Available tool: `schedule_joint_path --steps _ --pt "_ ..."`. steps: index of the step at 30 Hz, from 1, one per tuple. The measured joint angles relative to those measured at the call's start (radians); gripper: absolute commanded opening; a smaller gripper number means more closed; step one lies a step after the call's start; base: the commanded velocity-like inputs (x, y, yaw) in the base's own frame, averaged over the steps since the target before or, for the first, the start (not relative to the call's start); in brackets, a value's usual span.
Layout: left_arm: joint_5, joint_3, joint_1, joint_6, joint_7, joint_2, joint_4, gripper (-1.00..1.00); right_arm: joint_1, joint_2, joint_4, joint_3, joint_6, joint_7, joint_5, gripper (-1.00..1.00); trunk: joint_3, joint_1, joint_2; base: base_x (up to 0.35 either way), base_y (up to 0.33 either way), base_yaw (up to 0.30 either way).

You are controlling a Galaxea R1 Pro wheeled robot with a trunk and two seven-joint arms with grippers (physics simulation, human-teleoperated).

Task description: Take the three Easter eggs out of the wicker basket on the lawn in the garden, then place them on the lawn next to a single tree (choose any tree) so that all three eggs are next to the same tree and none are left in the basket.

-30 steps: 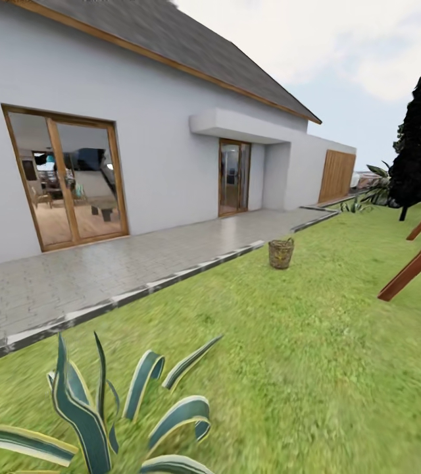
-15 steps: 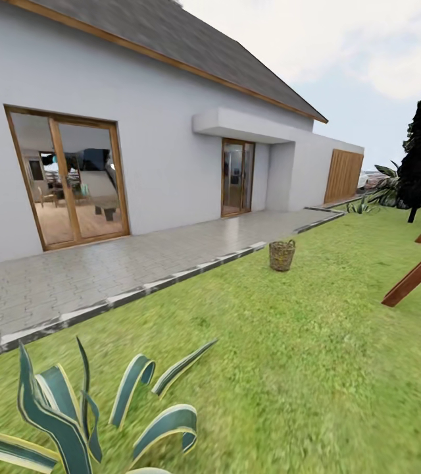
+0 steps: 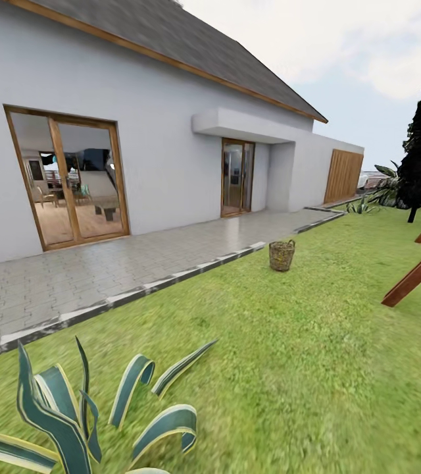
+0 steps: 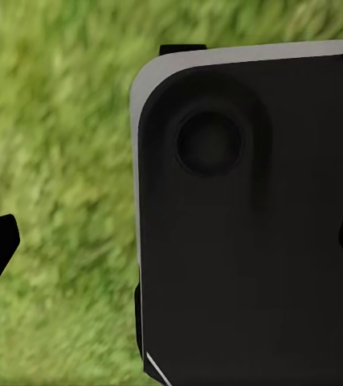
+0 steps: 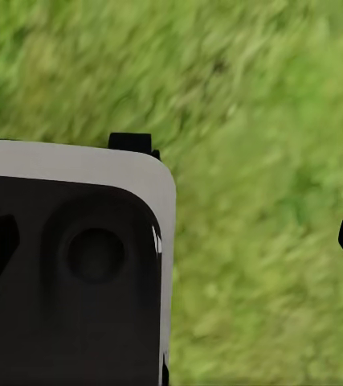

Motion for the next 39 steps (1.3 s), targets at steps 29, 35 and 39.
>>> schedule_joint_path --steps 29,35,39 --pt "-0.001 0.000 0.000 0.000 0.000 0.000 0.000 1.00 0.000 0.000 0.000 0.001 0.000 0.000 0.002 1.00 0.000 0.000 0.000 0.061 -0.193 0.000" --pt "-0.002 -0.001 0.000 0.000 0.000 0.000 0.000 1.00 0.000 0.000 0.000 0.000 0.000 -0.001 0.000 1.00 0.000 0.000 0.000 0.002 -0.007 0.082" --pt "-0.002 -0.001 0.000 0.000 0.000 0.000 0.000 1.00 0.000 0.000 0.000 -0.001 -0.001 -0.001 -0.003 1.00 0.000 0.000 0.000 0.000 -0.001 0.242"
